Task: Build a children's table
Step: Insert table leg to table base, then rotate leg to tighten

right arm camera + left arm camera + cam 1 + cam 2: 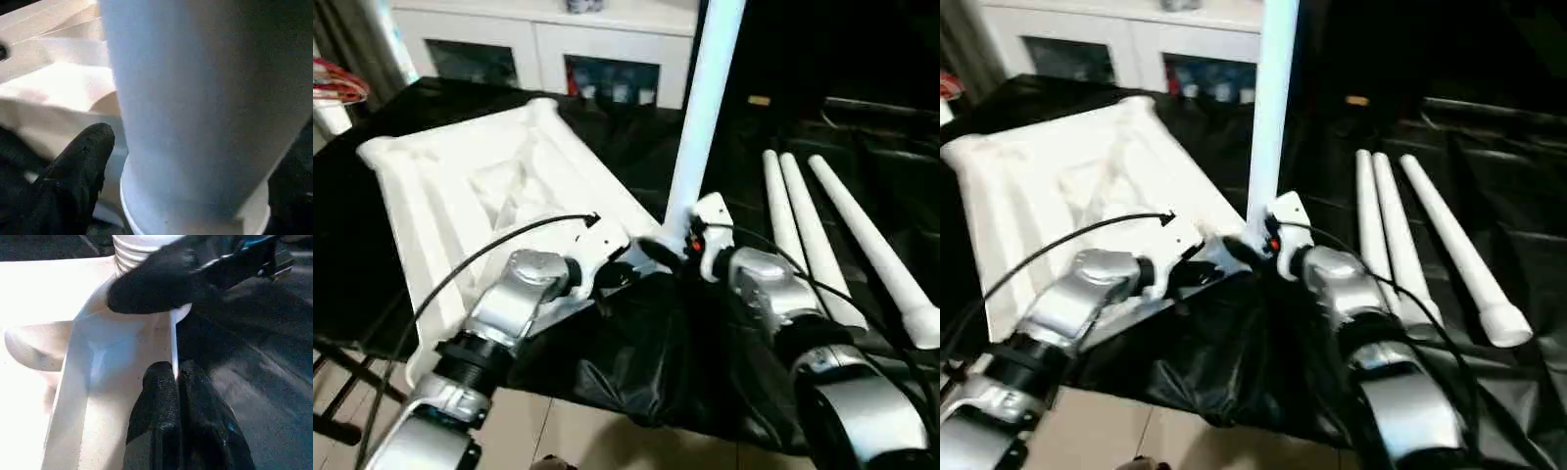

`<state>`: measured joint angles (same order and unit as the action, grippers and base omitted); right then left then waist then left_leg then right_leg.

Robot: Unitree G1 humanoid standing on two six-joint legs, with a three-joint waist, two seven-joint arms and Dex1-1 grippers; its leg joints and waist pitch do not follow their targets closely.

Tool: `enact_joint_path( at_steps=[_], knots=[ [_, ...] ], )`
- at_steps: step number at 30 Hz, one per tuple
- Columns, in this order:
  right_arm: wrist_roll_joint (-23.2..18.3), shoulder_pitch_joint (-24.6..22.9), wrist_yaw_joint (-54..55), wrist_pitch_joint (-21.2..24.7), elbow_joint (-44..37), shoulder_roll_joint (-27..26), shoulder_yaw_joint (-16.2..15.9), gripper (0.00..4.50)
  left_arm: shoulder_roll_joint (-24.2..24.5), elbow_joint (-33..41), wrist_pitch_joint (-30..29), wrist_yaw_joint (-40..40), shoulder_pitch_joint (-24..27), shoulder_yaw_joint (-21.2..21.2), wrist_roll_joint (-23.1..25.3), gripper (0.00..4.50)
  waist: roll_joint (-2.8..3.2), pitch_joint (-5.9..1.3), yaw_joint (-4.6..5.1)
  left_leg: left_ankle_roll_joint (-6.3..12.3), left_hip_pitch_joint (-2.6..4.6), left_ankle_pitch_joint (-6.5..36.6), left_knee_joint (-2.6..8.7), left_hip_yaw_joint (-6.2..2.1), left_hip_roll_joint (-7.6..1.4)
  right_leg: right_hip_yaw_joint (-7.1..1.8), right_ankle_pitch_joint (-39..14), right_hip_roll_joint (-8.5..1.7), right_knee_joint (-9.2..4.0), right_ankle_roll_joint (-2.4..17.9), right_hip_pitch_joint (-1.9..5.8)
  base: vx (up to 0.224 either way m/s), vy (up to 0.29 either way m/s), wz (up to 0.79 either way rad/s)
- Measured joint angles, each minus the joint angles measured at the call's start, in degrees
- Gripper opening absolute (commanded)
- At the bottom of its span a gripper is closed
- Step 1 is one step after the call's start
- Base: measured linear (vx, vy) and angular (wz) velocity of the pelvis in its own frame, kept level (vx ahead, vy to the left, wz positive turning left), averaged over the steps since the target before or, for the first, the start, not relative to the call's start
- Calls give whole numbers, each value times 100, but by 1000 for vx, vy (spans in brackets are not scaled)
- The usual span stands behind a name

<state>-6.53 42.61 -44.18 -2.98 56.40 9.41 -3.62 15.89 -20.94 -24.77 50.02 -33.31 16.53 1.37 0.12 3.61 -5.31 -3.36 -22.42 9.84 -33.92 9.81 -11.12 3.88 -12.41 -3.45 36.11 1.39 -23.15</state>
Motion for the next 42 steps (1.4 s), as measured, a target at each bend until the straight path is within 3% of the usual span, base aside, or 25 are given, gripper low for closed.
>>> enact_joint_path(
  at_steps=[4, 8, 14, 20, 29, 32, 37, 42],
  knots=[
    [-6, -251, -625, 28, -396, 213, -139, 405, 199, 70, 264, 393, 127, 60, -70, 0, 0, 0, -14, 0, 1, -1, -8, 0, -1, 0, 4, -1, 3, 4, 5, 0, 0, 0],
    [-64, -624, -1460, 160, -907, 546, -257, 405, 516, 107, 669, 1080, 242, 206, -172, 0, 1, 0, -98, 2, 2, -3, -13, 0, -3, 1, 6, 0, 8, 2, 5, 0, 0, 0],
    [-218, -850, -2221, 309, -1423, 808, -454, 405, 673, 97, 967, 1609, 239, 279, -179, 0, 1, 0, -114, -14, 9, 6, -25, 1, -5, -1, 16, 0, 14, 3, 13, 0, 0, 0],
    [-261, -1075, -2656, 551, -1890, 951, -581, 339, 820, 75, 1133, 1959, 238, 356, -265, 0, -1, -1, -121, -14, 10, 5, -29, 2, -6, -1, 20, -1, 15, 3, 14, 0, 0, 0],
    [-246, -1245, -2646, 680, -2165, 940, -651, 289, 830, -56, 1244, 2049, 238, 353, -267, 0, -2, -1, -122, -14, 11, 5, -35, 2, -6, -1, 24, -1, 16, 3, 17, 0, 0, 0],
    [-161, -1251, -2103, 688, -2054, 744, -545, 284, 639, -271, 1238, 1663, 221, 258, -191, 0, -3, -5, -102, -18, 20, 2, -39, 2, -7, -4, 29, -1, 20, 4, 22, 0, 0, 0],
    [55, -632, 182, 671, -990, -4, -60, 281, -2, -710, 739, 293, -72, 16, 80, 0, 0, -9, 82, -35, 52, -19, -41, 4, -5, -14, 55, 0, 35, 9, 31, 0, 0, 0],
    [72, -269, 1586, 591, -423, -472, 200, 281, -400, -723, 377, -541, -113, -112, 209, 0, 29, -26, 121, -39, 53, -21, -28, 4, -5, -13, 55, 1, 30, 7, 29, 0, 0, 0]
  ],
)
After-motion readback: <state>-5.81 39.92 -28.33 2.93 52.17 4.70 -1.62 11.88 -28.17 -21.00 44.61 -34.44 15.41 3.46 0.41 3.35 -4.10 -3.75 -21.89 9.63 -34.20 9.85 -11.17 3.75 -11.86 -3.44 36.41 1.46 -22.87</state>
